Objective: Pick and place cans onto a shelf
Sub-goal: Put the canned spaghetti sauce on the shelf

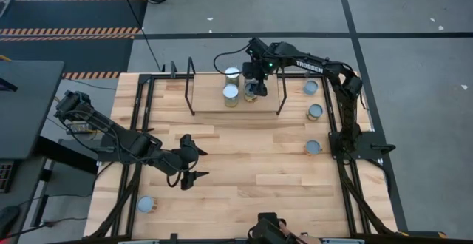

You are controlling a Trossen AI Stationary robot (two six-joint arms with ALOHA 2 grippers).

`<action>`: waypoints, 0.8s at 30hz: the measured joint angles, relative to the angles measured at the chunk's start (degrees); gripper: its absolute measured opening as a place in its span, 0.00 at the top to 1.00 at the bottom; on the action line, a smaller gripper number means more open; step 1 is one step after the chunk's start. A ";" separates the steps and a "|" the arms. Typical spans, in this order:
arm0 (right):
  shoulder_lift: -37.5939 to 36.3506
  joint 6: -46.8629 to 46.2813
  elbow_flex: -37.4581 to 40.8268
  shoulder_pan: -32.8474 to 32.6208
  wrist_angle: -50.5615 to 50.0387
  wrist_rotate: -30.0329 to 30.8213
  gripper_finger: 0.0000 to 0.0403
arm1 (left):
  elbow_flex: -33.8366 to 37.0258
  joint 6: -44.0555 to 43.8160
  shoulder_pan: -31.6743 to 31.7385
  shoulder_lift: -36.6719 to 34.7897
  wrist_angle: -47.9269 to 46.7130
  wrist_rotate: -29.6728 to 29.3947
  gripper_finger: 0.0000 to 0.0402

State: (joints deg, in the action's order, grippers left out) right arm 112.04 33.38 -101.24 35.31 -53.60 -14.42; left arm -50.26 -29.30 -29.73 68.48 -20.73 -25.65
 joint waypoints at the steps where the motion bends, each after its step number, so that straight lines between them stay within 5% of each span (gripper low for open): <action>1: -0.24 -0.29 -0.01 0.15 0.02 0.06 0.26 | 0.00 0.00 0.01 0.00 0.00 0.00 0.15; 24: 0.40 -7.32 3.33 0.87 5.12 -0.58 0.26 | 0.02 -0.01 0.02 -0.01 0.00 0.00 0.15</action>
State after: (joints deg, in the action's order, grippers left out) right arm 112.44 26.06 -97.91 36.18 -48.48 -15.00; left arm -50.24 -29.31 -29.71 68.47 -20.73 -25.65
